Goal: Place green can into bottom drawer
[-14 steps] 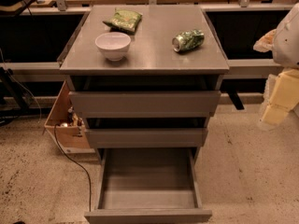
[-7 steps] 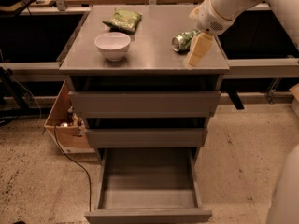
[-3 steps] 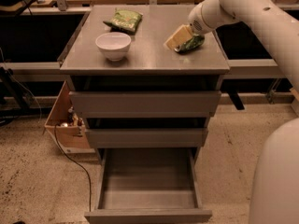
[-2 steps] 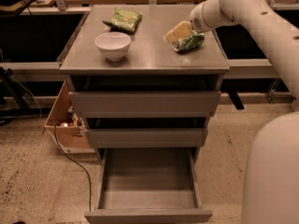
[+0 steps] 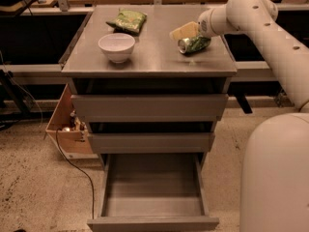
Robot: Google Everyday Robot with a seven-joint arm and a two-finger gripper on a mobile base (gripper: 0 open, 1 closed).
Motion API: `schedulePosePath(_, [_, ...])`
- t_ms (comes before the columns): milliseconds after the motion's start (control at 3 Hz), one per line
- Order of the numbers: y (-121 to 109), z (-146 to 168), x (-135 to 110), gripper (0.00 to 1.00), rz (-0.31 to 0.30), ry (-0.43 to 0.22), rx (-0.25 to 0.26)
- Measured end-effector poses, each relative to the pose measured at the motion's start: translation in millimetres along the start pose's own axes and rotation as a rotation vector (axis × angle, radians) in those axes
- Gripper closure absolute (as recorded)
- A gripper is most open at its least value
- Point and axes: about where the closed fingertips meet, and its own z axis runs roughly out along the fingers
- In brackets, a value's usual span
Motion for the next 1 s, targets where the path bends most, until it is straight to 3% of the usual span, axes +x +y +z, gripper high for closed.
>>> schedulePosePath(333, [-9.5,8.1,8.1,0.00,0.047,-0.001,0.017])
schedulePosePath(1000, [-6.6,20.3,26.0,0.00,0.070,0.027,0.000])
